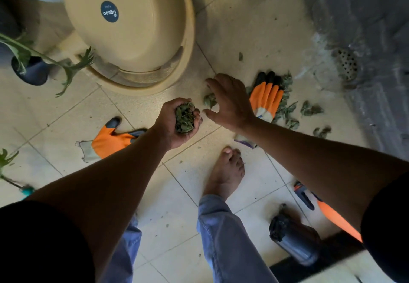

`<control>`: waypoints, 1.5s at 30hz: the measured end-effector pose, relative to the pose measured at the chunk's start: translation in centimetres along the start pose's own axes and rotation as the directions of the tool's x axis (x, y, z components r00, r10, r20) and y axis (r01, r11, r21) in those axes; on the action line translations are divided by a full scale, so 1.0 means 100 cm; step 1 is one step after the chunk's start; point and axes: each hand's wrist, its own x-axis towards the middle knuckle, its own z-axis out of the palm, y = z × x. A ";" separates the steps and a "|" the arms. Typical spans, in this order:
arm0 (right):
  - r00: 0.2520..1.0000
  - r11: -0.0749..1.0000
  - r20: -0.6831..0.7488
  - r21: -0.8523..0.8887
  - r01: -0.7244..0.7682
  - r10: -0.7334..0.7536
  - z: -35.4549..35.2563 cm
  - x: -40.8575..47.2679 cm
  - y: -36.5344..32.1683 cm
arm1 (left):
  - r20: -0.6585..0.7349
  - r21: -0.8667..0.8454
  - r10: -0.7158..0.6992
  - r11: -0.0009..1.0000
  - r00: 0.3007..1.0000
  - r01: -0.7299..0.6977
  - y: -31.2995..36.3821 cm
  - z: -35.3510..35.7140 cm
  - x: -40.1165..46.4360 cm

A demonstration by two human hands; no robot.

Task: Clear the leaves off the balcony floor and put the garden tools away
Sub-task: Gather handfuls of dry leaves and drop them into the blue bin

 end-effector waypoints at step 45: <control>0.960 0.942 0.135 0.204 -0.267 0.244 -0.060 -0.077 -0.229 | -0.007 0.119 0.014 0.993 1.000 -0.013 -0.019 -0.088 -0.097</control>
